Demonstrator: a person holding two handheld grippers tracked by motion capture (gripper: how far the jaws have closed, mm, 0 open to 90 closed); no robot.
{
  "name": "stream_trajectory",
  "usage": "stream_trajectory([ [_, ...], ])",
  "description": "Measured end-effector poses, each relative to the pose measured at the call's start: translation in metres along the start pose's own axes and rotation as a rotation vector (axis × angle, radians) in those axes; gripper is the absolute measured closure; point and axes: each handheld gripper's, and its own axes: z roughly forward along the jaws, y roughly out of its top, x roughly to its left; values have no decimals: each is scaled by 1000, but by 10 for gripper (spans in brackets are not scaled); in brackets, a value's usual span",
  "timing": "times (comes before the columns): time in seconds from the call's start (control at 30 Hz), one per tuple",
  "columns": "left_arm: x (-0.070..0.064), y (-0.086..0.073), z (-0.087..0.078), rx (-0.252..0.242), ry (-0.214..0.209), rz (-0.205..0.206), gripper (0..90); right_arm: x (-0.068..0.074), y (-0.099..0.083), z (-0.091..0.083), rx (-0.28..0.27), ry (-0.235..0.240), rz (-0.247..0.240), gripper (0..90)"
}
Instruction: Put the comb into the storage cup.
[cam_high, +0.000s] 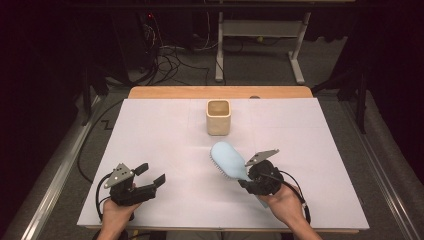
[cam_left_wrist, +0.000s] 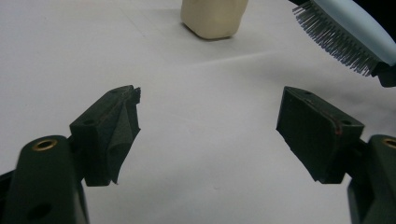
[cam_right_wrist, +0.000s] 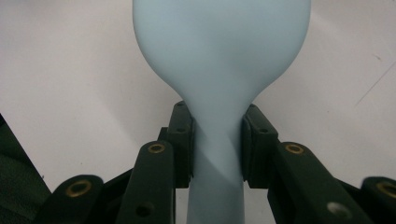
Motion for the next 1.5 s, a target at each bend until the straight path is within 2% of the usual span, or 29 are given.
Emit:
stream_trajectory([
  [0.13, -5, 3, 2, -2, -3, 17, 214, 0, -1, -2, -28, 10, -11, 701],
  [0.5, -26, 17, 16, 7, -41, 71, 214, 0, -4, -6, -85, 36, -15, 701],
  [0.77, -45, 30, 31, 15, -88, 98, 210, 0, -4, -9, -131, 47, -26, 701],
  [0.9, -52, 35, 38, 24, -112, 93, 192, -1, -3, -7, -144, 55, -21, 701],
  [1.07, -56, 42, 44, 51, -143, 54, 188, 2, -2, -6, -146, 55, -34, 701],
  [1.5, -72, 53, 59, 53, -209, 60, 184, 5, 2, -4, -160, 54, -48, 700],
])
